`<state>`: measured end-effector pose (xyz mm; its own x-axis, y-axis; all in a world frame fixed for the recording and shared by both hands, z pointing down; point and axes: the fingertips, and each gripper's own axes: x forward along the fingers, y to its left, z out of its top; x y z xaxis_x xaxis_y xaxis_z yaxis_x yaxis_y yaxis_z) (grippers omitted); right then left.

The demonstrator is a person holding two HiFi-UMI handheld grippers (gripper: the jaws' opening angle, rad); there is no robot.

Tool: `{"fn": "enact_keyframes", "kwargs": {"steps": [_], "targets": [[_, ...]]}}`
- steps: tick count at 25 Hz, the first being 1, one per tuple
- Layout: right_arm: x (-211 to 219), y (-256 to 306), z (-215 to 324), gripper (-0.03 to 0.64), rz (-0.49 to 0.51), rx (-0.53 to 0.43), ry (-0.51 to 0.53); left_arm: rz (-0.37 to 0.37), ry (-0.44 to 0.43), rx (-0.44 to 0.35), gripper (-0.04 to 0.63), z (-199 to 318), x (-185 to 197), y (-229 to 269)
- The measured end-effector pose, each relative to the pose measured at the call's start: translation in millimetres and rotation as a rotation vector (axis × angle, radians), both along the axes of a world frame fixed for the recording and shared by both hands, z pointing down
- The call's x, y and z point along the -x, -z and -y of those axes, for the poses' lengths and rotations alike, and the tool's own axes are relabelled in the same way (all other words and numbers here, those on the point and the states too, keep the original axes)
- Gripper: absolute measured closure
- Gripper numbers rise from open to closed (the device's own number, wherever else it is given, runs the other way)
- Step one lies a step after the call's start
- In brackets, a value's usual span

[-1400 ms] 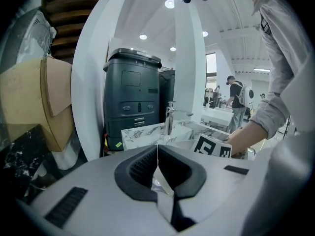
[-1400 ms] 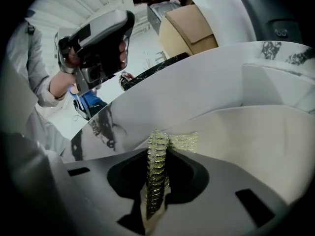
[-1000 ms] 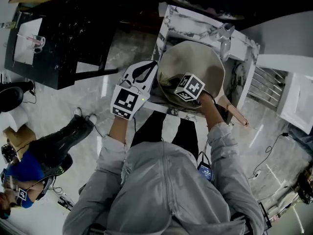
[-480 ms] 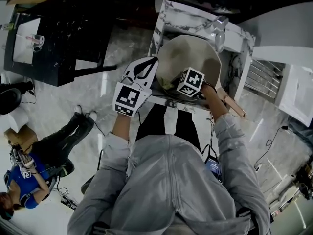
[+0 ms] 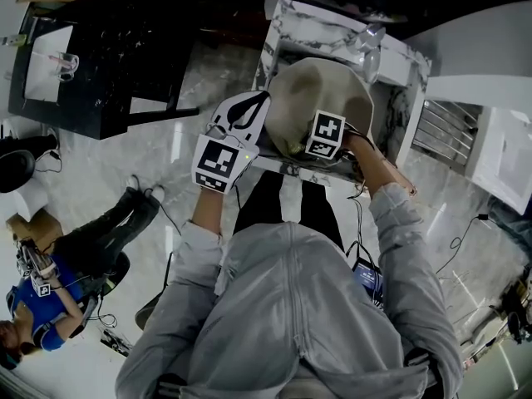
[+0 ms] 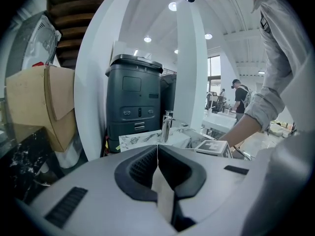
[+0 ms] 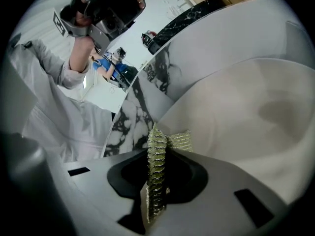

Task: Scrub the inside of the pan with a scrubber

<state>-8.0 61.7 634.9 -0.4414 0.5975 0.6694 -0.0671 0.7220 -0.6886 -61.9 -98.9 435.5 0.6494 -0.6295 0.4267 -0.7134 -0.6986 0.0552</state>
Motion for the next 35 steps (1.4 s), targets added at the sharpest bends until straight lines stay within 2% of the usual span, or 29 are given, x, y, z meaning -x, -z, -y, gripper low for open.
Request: {"fn": "enact_keyframes", "kwargs": {"steps": [10, 15, 18, 20, 22, 29, 35], "targets": [[-48.0, 12.0, -8.0, 0.525, -0.136, 0.067, 0.163, -0.011, -0.015, -0.001, 0.572, -2.3, -10.8, 5.1], [-79.5, -5.7, 2.3, 0.525, -0.290, -0.025, 0.301, -0.010, -0.025, 0.003, 0.572, -0.8, -18.0, 3.3], [-82.3, -16.7, 8.2, 0.525, -0.320, -0.062, 0.306, -0.007, -0.020, 0.007, 0.572, 0.1, -16.6, 1.3], [-81.9, -27.9, 16.7, 0.525, -0.333, -0.144, 0.306, -0.004, -0.016, 0.010, 0.572, 0.4, -14.2, -0.8], [-78.7, -39.8, 26.2, 0.525, -0.324, -0.237, 0.294, -0.004, -0.011, 0.012, 0.572, 0.4, -12.1, -2.6], [-46.0, -50.9, 43.3, 0.525, -0.190, -0.344, 0.172, 0.002, 0.001, 0.026, 0.572, -1.8, -7.1, -10.3], [-10.6, -61.5, 79.5, 0.525, -0.121, -0.530, 0.123, 0.002, 0.013, 0.036, 0.572, -4.9, -2.5, -14.5]]}}
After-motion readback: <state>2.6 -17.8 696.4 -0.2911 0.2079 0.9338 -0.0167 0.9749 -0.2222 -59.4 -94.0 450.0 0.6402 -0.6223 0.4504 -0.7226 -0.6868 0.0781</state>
